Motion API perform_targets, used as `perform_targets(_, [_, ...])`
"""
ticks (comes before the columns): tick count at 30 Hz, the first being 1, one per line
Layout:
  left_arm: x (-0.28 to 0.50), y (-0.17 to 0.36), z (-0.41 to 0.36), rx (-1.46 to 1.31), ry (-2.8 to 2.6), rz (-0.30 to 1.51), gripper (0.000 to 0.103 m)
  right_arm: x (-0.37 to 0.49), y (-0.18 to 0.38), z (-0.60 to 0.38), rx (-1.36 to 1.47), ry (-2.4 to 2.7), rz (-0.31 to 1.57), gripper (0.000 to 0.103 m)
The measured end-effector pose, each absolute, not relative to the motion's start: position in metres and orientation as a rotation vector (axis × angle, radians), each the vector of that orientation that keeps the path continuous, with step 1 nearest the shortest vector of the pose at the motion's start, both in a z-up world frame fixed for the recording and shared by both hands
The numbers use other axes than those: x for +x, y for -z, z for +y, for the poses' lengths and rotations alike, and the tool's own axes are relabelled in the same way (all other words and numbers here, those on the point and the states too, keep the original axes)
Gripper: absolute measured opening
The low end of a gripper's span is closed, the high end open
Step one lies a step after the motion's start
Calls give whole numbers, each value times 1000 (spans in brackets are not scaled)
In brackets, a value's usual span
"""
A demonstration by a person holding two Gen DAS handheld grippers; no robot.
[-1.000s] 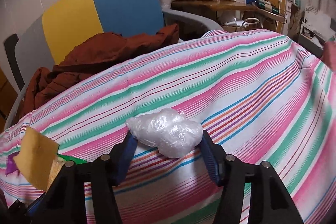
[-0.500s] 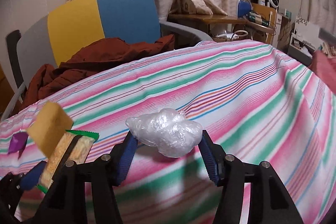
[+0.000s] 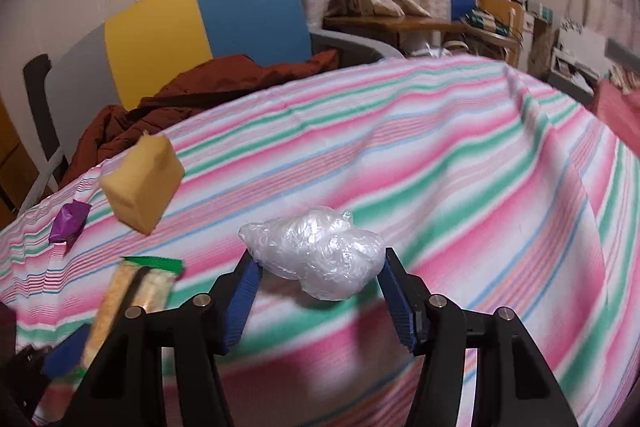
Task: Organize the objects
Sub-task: 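Lift the cracker bar and plastic ball and carry both over the gold tray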
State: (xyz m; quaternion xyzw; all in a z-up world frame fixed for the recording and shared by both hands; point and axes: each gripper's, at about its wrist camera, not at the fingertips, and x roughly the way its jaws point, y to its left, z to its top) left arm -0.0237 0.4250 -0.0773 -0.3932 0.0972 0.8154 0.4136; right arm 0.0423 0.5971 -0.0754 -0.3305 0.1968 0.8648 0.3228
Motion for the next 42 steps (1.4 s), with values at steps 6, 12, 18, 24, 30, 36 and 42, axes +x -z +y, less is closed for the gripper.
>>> perform_targets(6, [-25, 74, 438, -1012, -2020, 293, 54, 48, 81, 597, -868, -2245, 550, 60])
perform_targets(12, [-30, 81, 457, -1003, -2042, 379, 55, 44, 82, 594, -875, -2238, 520, 60])
perform_targets(18, [-25, 80, 444, -961, -2082, 357, 47, 44, 82, 593, -876, -2240, 505, 60])
perform_targets(24, [-21, 77, 415, -953, -2128, 287, 46, 46, 71, 573, -838, -2296, 416, 60])
perform_targets(30, [-20, 76, 379, -982, -2175, 183, 46, 50, 67, 548, -858, -2362, 398, 60])
perform_targets(36, [-6, 71, 347, -985, -2163, 101, 46, 63, 68, 520, -879, -2416, 498, 60])
perform_targets(42, [7, 59, 302, -988, -2166, -1, 46, 70, 68, 487, -884, -2462, 569, 60])
